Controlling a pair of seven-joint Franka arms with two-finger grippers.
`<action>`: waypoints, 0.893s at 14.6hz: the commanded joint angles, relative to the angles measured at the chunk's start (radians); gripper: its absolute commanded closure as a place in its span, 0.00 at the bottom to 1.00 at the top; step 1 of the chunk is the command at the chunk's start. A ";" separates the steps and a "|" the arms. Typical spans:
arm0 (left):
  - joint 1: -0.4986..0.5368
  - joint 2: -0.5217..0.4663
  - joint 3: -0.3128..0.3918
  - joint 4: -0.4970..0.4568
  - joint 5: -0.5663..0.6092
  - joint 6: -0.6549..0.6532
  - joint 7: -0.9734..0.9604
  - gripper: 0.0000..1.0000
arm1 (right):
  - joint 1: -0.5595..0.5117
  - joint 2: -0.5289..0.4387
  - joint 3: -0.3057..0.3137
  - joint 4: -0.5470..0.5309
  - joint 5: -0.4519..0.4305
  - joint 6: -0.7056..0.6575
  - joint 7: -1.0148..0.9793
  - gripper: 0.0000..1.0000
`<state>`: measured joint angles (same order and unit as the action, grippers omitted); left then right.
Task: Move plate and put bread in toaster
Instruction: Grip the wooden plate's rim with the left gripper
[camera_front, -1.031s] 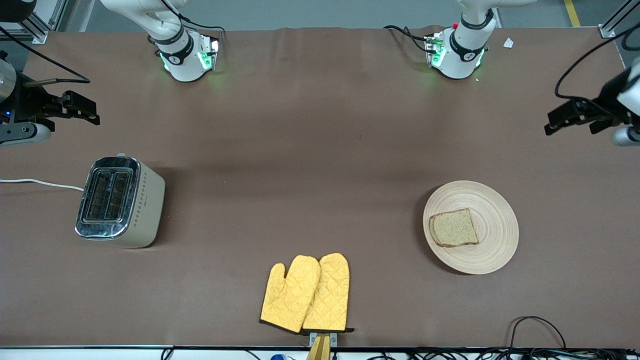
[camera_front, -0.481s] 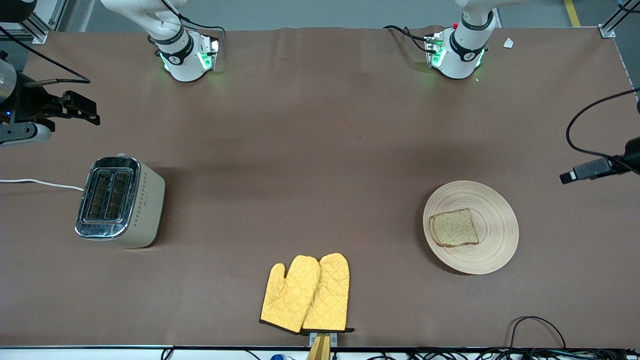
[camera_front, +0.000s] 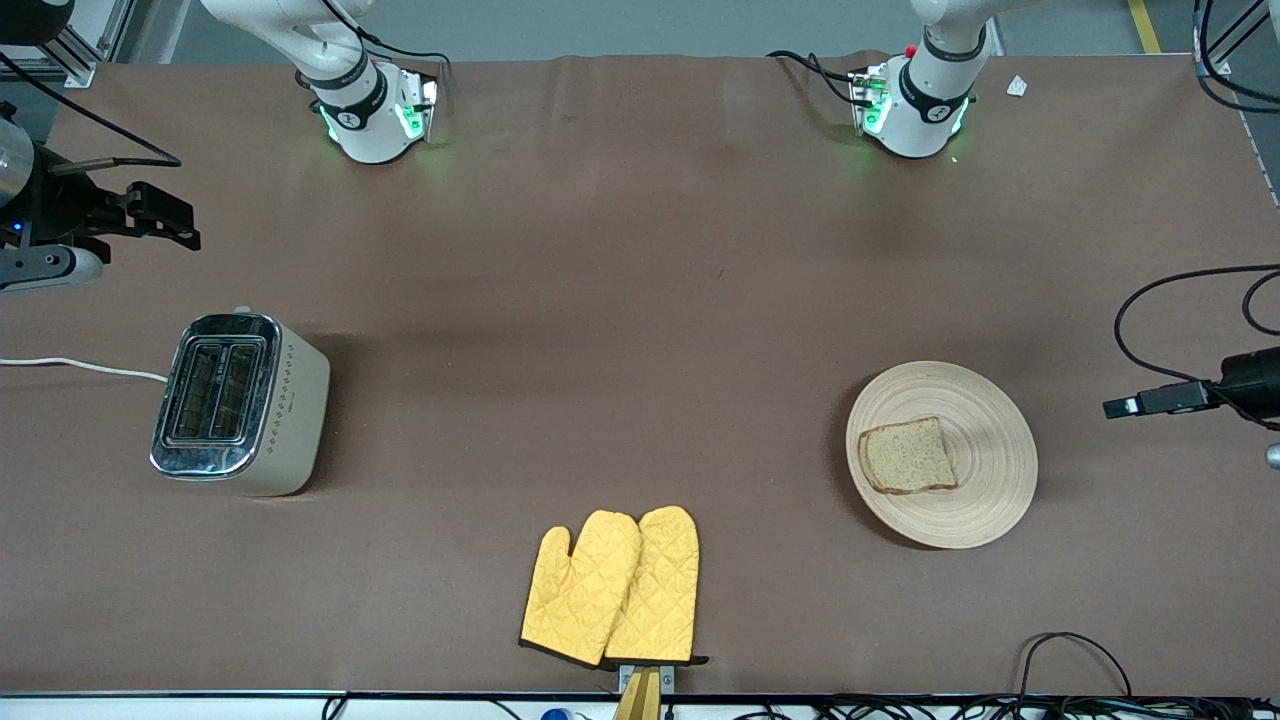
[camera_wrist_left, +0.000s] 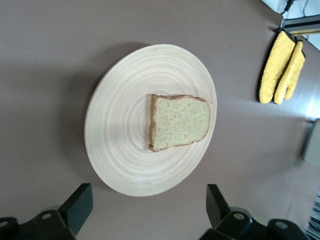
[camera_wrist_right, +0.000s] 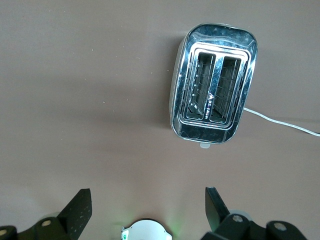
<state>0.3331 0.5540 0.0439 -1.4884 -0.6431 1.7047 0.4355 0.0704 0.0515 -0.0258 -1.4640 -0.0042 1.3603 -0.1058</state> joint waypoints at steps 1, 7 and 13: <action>0.044 0.117 -0.006 0.039 -0.093 -0.008 0.106 0.01 | 0.002 -0.013 0.000 -0.015 -0.002 0.003 0.000 0.00; 0.046 0.247 -0.006 0.057 -0.185 0.007 0.227 0.15 | 0.000 -0.013 0.000 -0.016 -0.002 0.000 0.000 0.00; 0.046 0.290 -0.007 0.066 -0.216 0.046 0.273 0.21 | 0.002 -0.013 0.000 -0.016 -0.002 0.005 0.000 0.00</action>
<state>0.3788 0.8270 0.0361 -1.4473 -0.8442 1.7451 0.6907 0.0704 0.0516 -0.0258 -1.4642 -0.0042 1.3600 -0.1058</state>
